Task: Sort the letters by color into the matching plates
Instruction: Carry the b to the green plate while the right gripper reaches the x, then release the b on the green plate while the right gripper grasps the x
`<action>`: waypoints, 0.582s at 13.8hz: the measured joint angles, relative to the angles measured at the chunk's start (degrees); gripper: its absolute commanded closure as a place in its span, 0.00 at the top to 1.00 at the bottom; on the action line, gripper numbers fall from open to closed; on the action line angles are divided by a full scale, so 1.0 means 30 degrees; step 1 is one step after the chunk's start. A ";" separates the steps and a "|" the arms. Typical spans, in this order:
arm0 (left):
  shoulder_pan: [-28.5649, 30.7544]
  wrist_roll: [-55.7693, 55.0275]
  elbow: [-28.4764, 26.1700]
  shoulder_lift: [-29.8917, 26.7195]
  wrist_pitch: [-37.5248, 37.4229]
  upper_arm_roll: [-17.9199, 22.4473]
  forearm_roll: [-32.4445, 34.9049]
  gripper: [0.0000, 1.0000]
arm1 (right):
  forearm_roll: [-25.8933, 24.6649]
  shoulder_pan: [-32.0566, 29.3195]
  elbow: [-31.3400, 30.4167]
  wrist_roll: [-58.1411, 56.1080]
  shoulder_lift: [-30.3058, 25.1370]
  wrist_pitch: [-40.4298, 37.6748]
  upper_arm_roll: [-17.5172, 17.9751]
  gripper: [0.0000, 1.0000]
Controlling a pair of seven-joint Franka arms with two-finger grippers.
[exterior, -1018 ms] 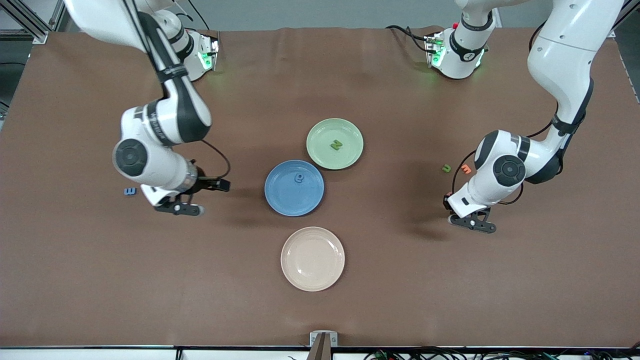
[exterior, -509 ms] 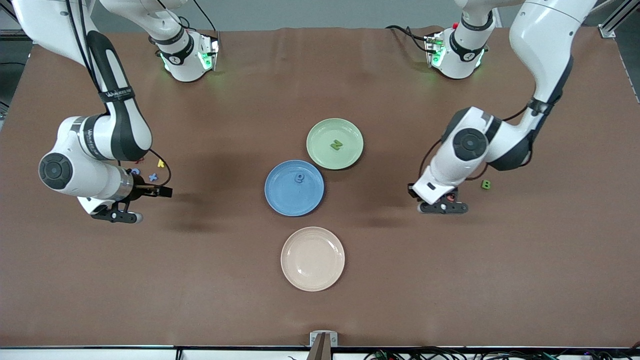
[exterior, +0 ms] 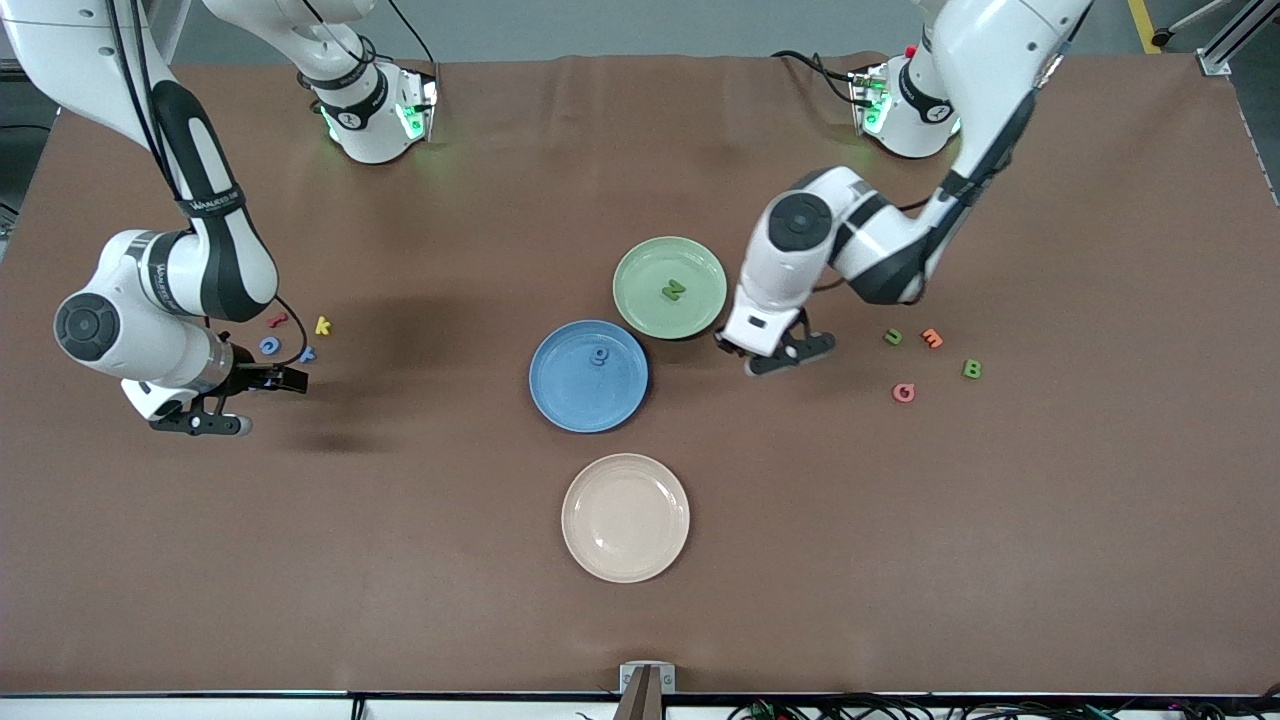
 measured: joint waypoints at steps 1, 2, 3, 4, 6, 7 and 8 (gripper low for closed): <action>-0.0714 -0.1407 -0.0008 0.0085 0.0000 -0.0010 0.0000 0.03 | -0.0001 -0.0120 -0.0558 -0.0277 0.0000 0.0774 0.0005 0.99; -0.1442 -0.2724 -0.0016 0.0201 -0.0001 -0.0016 0.0000 0.04 | -0.0004 -0.0200 -0.1020 -0.0442 -0.0001 0.1369 0.0013 0.97; -0.2174 -0.3937 -0.0023 0.0347 -0.0002 -0.0016 0.0000 0.12 | -0.0012 -0.0248 -0.1387 -0.0692 -0.0001 0.1793 0.0017 0.97; -0.2841 -0.4958 -0.0030 0.0518 -0.0002 -0.0014 0.0000 0.18 | -0.0013 -0.0295 -0.1674 -0.1069 -0.0001 0.2125 0.0021 0.97; -0.3846 -0.6311 -0.0035 0.0872 -0.0003 -0.0006 0.0000 0.49 | -0.0014 -0.0553 -0.2178 -0.1738 -0.0002 0.2498 0.0020 0.97; -0.4085 -0.6547 -0.0037 0.1052 -0.0005 0.0004 0.0001 0.73 | -0.0014 -0.0694 -0.2428 -0.1921 -0.0004 0.2553 0.0022 0.97; -0.4139 -0.6580 -0.0033 0.1218 -0.0005 0.0007 0.0001 1.00 | -0.0014 -0.0775 -0.2678 -0.2042 -0.0003 0.2589 0.0025 0.96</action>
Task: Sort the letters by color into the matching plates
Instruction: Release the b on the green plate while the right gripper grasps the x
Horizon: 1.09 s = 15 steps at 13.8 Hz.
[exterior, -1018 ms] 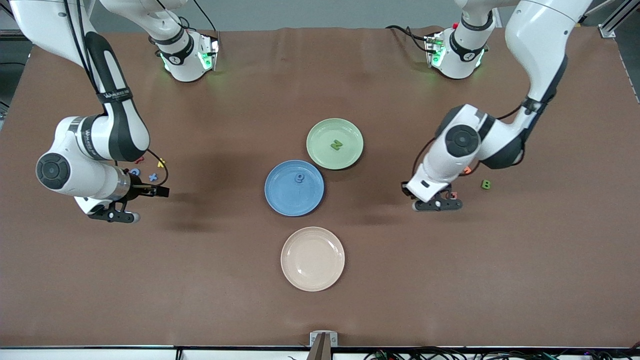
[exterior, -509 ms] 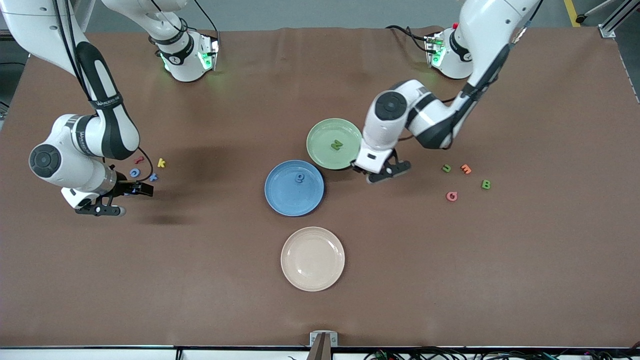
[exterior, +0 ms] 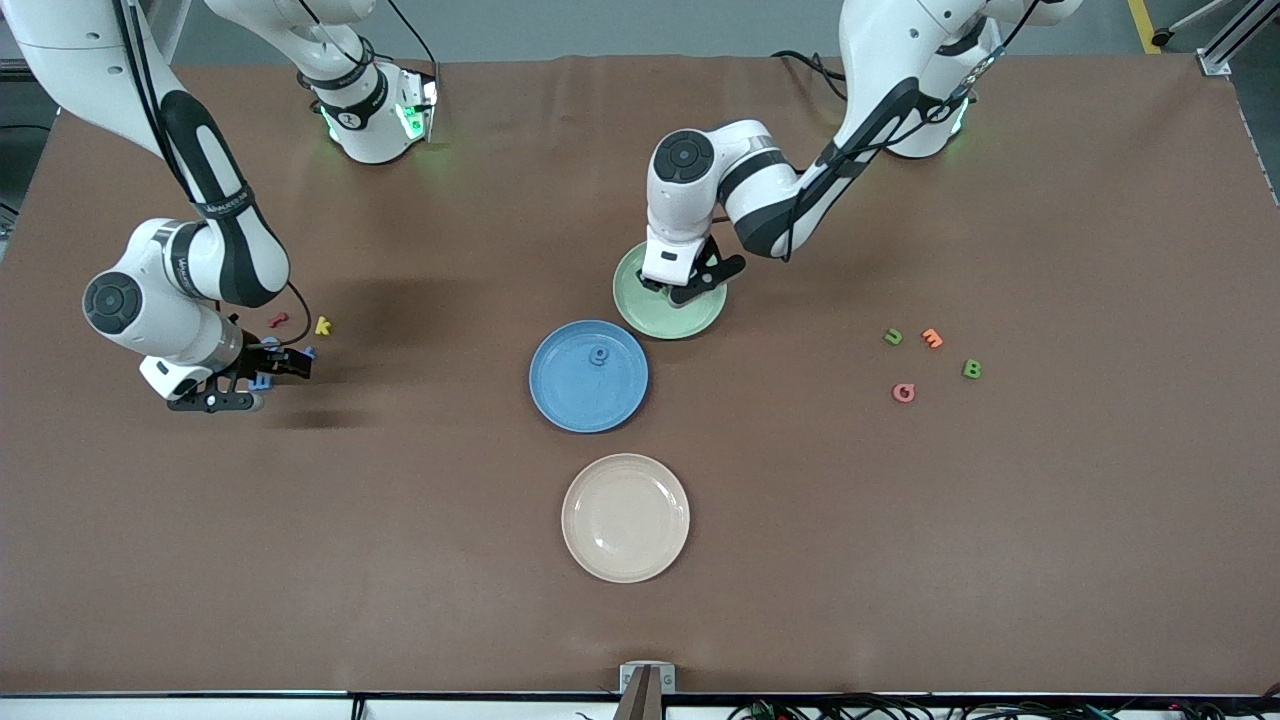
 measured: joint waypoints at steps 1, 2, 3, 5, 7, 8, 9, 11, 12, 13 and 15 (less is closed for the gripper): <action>0.0031 0.0000 0.0043 0.0142 0.0002 0.0034 0.0000 1.00 | 0.0000 -0.0027 -0.0250 -0.0056 -0.0002 0.0129 0.0005 0.95; 0.0081 0.0019 0.0113 0.0246 0.0005 0.0076 0.0000 1.00 | 0.0000 -0.0028 -0.0519 -0.0063 -0.0001 0.0355 0.0031 0.94; 0.0144 0.0081 0.0216 0.0295 0.0011 0.0097 0.0000 1.00 | 0.0000 -0.0027 -0.0766 -0.0065 -0.0001 0.0569 0.0078 0.93; 0.0312 0.0151 0.0597 0.0290 -0.0028 0.0147 0.0045 1.00 | -0.0001 -0.0026 -0.1070 -0.0065 -0.0001 0.0694 0.0189 0.90; 0.0789 0.0769 0.1315 0.0140 -0.1022 0.0223 0.0286 1.00 | -0.0001 -0.0022 -0.1257 -0.0065 -0.0002 0.0724 0.0285 0.90; 0.1302 0.1588 0.1832 -0.0039 -0.2078 0.0251 0.0398 1.00 | -0.0001 -0.0020 -0.1334 -0.0065 -0.0003 0.0724 0.0310 0.88; 0.2023 0.2760 0.2260 -0.0290 -0.3017 0.0267 0.0446 1.00 | -0.0001 -0.0018 -0.1416 -0.0065 -0.0002 0.0724 0.0317 0.86; 0.3890 0.5581 0.2596 -0.0854 -0.3784 0.0300 0.0457 1.00 | -0.0001 -0.0018 -0.1550 -0.0066 -0.0002 0.0726 0.0328 0.80; 0.4884 0.7015 0.2598 -0.1066 -0.3853 0.0305 0.0462 0.99 | -0.0001 -0.0017 -0.1595 -0.0066 -0.0002 0.0732 0.0334 0.79; 0.5793 0.8440 0.2585 -0.1220 -0.3897 0.0304 0.0463 0.99 | -0.0001 -0.0016 -0.1629 -0.0067 -0.0002 0.0740 0.0342 0.77; 0.7453 1.0985 0.2308 -0.1548 -0.4035 0.0286 0.0464 0.97 | -0.0001 -0.0016 -0.1678 -0.0067 -0.0002 0.0816 0.0351 0.72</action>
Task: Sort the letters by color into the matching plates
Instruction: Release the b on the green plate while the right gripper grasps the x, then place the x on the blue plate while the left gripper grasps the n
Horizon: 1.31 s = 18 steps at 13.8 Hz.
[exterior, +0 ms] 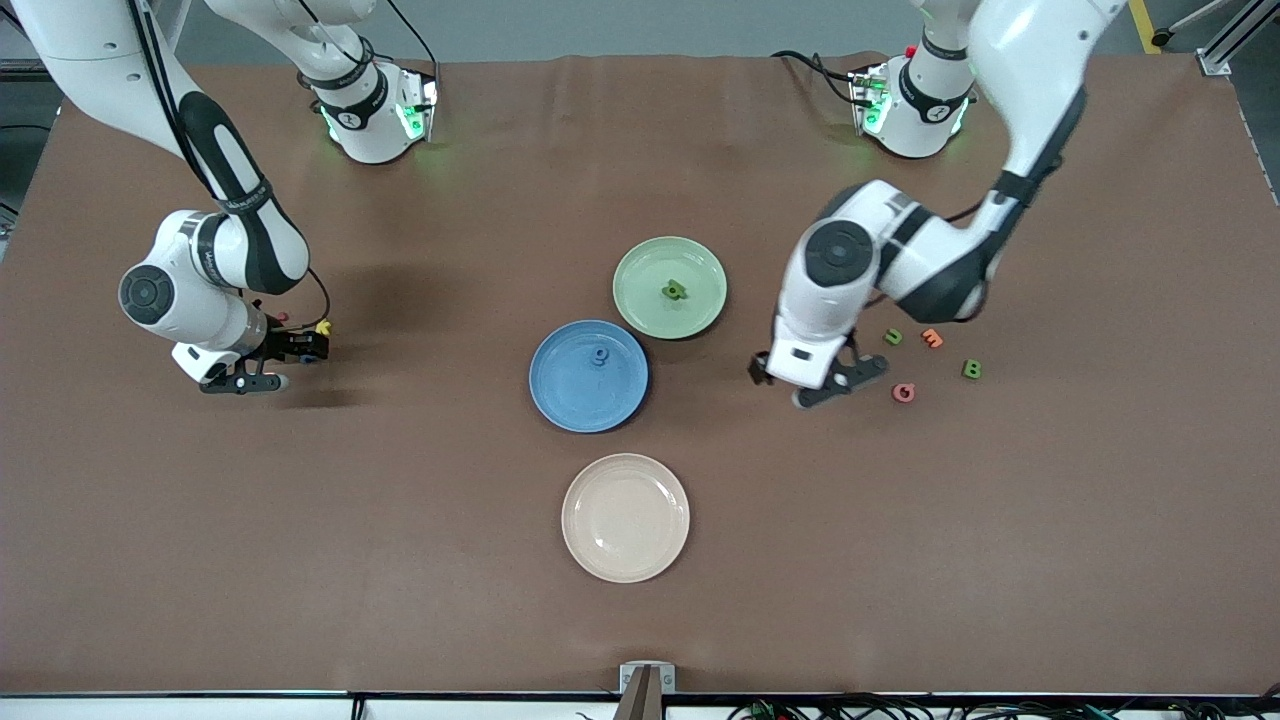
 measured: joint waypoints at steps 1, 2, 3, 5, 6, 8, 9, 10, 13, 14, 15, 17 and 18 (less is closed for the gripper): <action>0.0753 0.1017 -0.0333 -0.0234 -0.0026 -0.0023 0.0000 0.95 | 0.0000 0.0000 -0.0012 0.0000 -0.0001 0.0139 0.0004 0.69; 0.1455 0.1913 -0.0795 -0.0510 -0.0035 -0.0059 0.0000 0.95 | 0.0000 0.0000 -0.0012 0.0000 0.0000 0.0226 0.0006 0.64; 0.2100 0.2456 -0.1322 -0.0774 -0.0037 -0.0144 0.0000 0.94 | 0.0000 -0.0001 -0.0013 0.0000 0.0000 0.0249 0.0007 0.61; 0.3372 0.2606 -0.2387 -0.1178 -0.0039 -0.0622 0.0000 0.94 | 0.0000 -0.0001 -0.0020 0.0000 0.0000 0.0255 0.0007 0.59; 0.4024 0.2551 -0.2952 -0.1399 -0.0037 -0.0870 -0.0002 0.94 | 0.0000 -0.0001 -0.0029 0.0000 0.0000 0.0255 0.0007 0.59; 0.5299 0.2105 -0.4201 -0.1914 0.0440 -0.1183 -0.0034 0.90 | 0.0000 -0.0001 -0.0057 0.0000 0.0001 0.0255 0.0007 0.58; 0.5832 0.1564 -0.4964 -0.2161 0.1241 -0.1229 -0.0044 0.89 | 0.0000 -0.0001 -0.0084 0.0000 0.0005 0.0255 0.0008 0.58; 0.6269 0.0817 -0.5811 -0.2379 0.2383 -0.1238 -0.0046 0.88 | 0.0000 -0.0001 -0.0115 -0.0001 0.0009 0.0256 0.0009 0.58; 0.6751 -0.2514 -0.7635 -0.2622 0.4750 -0.1270 -0.0058 0.85 | 0.0000 -0.0001 -0.0169 -0.0001 0.0064 0.0263 0.0013 0.50; 0.6735 -0.3661 -0.7813 -0.2626 0.4897 -0.1361 -0.0058 0.83 | 0.0000 -0.0001 -0.0175 -0.0001 0.0081 0.0270 0.0013 0.45; 0.6723 -0.4556 -0.7936 -0.2645 0.4905 -0.1501 -0.0058 0.82 | -0.0001 -0.0001 -0.0178 -0.0001 0.0087 0.0283 0.0013 0.39; 0.6707 -0.5271 -0.8351 -0.2828 0.4905 -0.1610 -0.0058 0.75 | 0.0000 -0.0001 -0.0180 -0.0001 0.0089 0.0293 0.0013 0.32; 0.6715 -0.5349 -0.8588 -0.2962 0.4906 -0.1611 -0.0058 0.73 | -0.0001 -0.0001 -0.0182 -0.0001 0.0090 0.0293 0.0015 0.29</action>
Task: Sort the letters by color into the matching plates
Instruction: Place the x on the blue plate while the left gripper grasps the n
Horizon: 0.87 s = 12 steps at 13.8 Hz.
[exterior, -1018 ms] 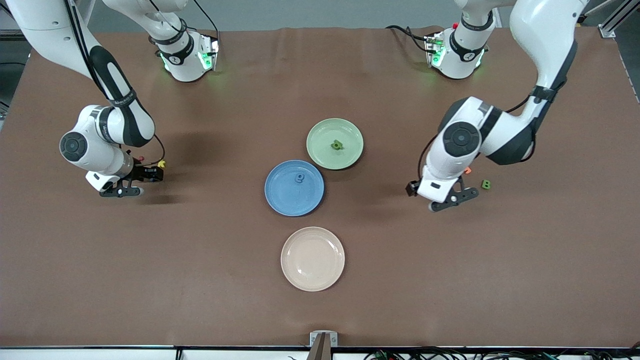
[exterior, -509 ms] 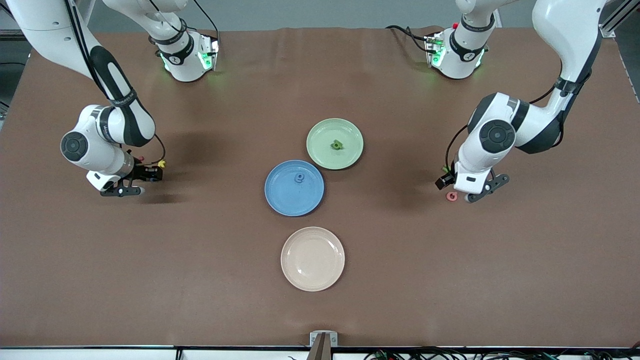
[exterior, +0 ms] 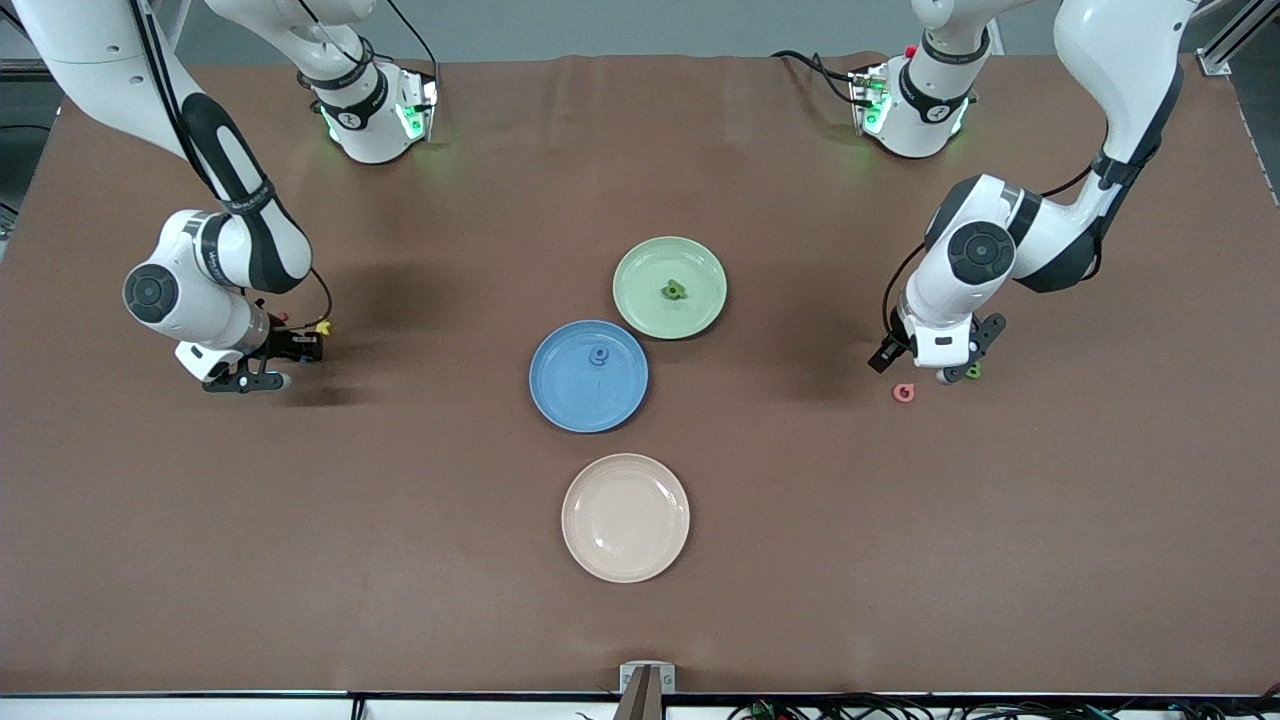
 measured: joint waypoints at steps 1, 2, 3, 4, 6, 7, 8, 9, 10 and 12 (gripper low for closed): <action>0.0018 -0.0020 -0.0226 -0.0126 0.0000 0.0000 0.0000 0.71 | -0.0001 -0.0001 0.0000 -0.0001 -0.0001 0.0007 0.0001 0.24; 0.0030 -0.0025 -0.0395 -0.0202 0.0014 0.0000 0.0000 0.68 | -0.0002 -0.0001 0.0002 -0.0001 -0.0006 0.0031 0.0002 0.19; 0.0043 -0.0034 -0.0573 -0.0248 0.0156 0.0002 0.0000 0.66 | -0.0002 0.0000 0.0000 -0.0001 -0.0006 0.0040 0.0002 0.16; 0.0056 -0.0037 -0.0816 -0.0271 0.0551 0.0009 0.0000 0.66 | -0.0002 0.0000 -0.0001 -0.0001 -0.0005 0.0050 0.0002 0.15; 0.0170 -0.0050 -0.1351 -0.0272 0.1401 0.0040 0.0000 0.65 | -0.0003 0.0000 -0.0002 -0.0001 -0.0005 0.0061 0.0003 0.13; 0.0314 -0.0051 -0.1540 -0.0272 0.1638 0.0048 0.0000 0.65 | -0.0003 0.0000 -0.0002 -0.0004 -0.0004 0.0107 0.0009 0.12; 0.0452 -0.0051 -0.1658 -0.0272 0.1816 0.0050 0.0001 0.65 | -0.0004 0.0002 -0.0001 -0.0017 -0.0004 0.0137 0.0026 0.12; 0.0548 -0.0051 -0.1729 -0.0273 0.1996 0.0051 0.0001 0.64 | -0.0007 0.0028 0.0006 -0.0040 -0.0003 0.0188 0.0065 0.12; 0.0603 -0.0051 -0.1800 -0.0273 0.2232 0.0059 0.0001 0.64 | -0.0008 0.0135 0.0036 -0.0050 -0.0009 0.0263 0.0114 0.12; 0.0627 -0.0051 -0.1924 -0.0269 0.2396 0.0085 0.0001 0.62 | -0.0008 0.0624 0.0246 -0.0046 -0.0111 0.0176 0.0202 0.12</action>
